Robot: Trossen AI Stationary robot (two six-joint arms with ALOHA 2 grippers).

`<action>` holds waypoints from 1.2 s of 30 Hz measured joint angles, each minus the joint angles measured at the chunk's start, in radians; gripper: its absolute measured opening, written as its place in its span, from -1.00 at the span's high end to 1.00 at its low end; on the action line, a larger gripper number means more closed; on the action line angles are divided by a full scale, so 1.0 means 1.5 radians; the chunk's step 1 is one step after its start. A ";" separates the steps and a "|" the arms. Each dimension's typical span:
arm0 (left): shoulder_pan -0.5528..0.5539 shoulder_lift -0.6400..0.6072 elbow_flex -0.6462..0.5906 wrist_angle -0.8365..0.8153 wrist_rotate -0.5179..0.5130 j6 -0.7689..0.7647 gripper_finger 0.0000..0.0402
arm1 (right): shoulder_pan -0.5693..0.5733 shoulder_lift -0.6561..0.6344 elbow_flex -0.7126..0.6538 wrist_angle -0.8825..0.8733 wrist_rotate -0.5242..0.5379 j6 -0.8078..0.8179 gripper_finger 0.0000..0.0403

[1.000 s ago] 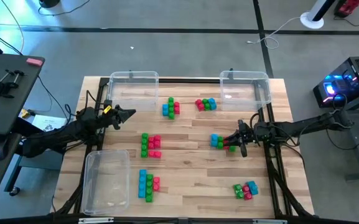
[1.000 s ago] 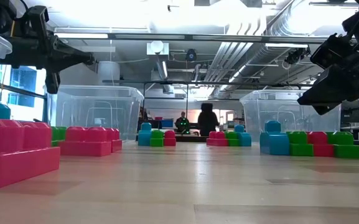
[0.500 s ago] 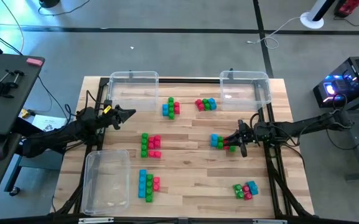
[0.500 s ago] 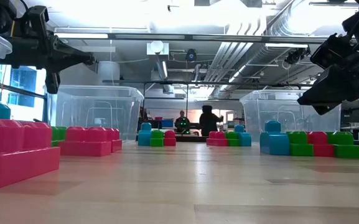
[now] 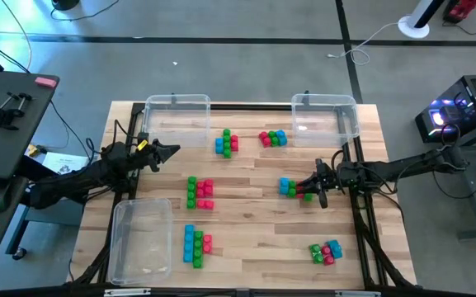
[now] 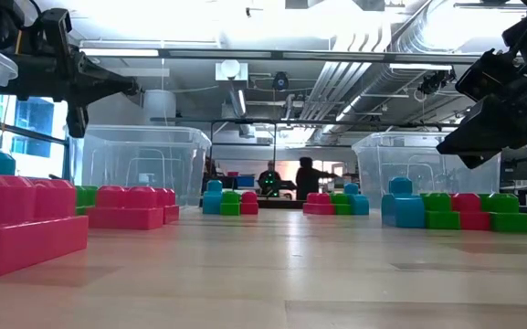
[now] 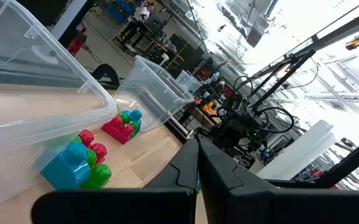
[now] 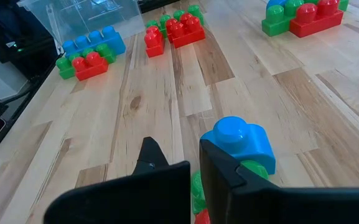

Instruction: Sort blocks

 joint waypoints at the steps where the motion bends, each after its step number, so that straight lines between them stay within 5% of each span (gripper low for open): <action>1: 0.000 0.000 0.000 0.000 0.000 0.000 1.00 | 0.000 0.000 0.000 0.000 0.000 0.000 1.00; 7: 0.000 0.000 0.000 0.015 0.000 -0.029 1.00 | 0.000 0.000 0.000 0.000 0.000 0.000 1.00; 11: 0.000 0.000 0.000 0.067 -0.007 -0.239 1.00 | 0.000 0.000 0.000 0.000 0.000 0.000 1.00; 18: 0.000 0.011 0.000 0.130 -0.298 -0.376 1.00 | 0.000 0.000 0.000 0.000 0.000 0.000 1.00; 21: -0.016 0.062 0.001 0.232 -0.360 -0.425 1.00 | 0.000 0.000 0.000 0.000 0.000 0.000 1.00; 25: -0.076 0.194 0.069 0.370 -0.338 -0.306 1.00 | 0.000 0.000 0.000 -0.001 0.000 0.000 1.00; 30: -0.159 0.400 0.226 0.374 -0.317 -0.126 1.00 | 0.000 0.000 0.000 -0.006 0.000 0.000 1.00; 36: -0.201 0.592 0.349 0.355 -0.132 -0.003 1.00 | 0.000 0.000 0.000 -0.005 0.014 -0.111 1.00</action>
